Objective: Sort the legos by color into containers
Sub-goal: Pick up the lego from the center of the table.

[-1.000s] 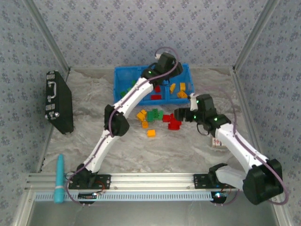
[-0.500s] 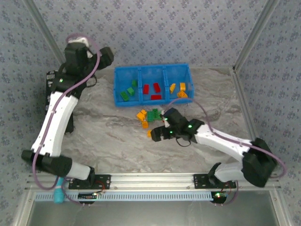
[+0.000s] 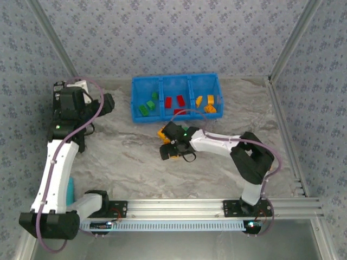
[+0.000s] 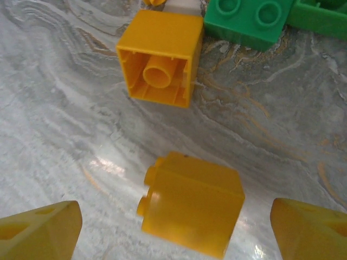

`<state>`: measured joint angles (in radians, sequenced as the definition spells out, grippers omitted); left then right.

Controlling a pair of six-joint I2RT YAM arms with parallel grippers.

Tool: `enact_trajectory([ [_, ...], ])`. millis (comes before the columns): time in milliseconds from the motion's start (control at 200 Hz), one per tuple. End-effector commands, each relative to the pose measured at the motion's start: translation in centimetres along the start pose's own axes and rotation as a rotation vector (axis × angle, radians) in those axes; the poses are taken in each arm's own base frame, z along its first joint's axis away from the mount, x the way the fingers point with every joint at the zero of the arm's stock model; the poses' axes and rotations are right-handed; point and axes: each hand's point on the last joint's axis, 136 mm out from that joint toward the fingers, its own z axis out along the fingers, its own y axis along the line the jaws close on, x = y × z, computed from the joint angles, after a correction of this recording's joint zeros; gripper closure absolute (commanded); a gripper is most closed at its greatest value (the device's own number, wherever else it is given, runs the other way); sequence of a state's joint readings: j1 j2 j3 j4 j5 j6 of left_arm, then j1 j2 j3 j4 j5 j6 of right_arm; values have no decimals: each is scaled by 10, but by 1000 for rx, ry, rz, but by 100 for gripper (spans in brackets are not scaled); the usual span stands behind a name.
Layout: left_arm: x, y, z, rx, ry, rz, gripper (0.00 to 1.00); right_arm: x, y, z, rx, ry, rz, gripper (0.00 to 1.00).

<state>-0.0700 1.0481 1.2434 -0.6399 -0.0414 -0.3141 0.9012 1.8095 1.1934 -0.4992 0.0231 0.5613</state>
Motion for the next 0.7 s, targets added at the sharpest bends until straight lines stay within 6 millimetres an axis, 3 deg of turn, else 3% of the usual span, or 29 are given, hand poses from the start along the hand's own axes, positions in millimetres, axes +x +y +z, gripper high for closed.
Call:
enact_trajectory([
  [0, -4, 2, -9, 12, -45, 32, 0, 5, -14, 5, 89, 37, -2, 10],
  [225, 5, 2, -4, 27, -43, 0, 0, 10, -21, 13, 120, 61, -7, 20],
  [345, 15, 0, 3, 45, -1, -18, 0, 10, -24, 13, 128, 62, -12, 32],
  [425, 23, 9, 11, -6, 26, -48, 0, 7, -27, 12, 125, 52, -18, 46],
  [585, 56, 0, 32, 58, 149, -82, 1, 0, -32, 8, 113, 29, -31, 53],
  [695, 90, 0, 49, 23, 262, -142, 14, -7, -39, -6, 110, 10, -41, 54],
])
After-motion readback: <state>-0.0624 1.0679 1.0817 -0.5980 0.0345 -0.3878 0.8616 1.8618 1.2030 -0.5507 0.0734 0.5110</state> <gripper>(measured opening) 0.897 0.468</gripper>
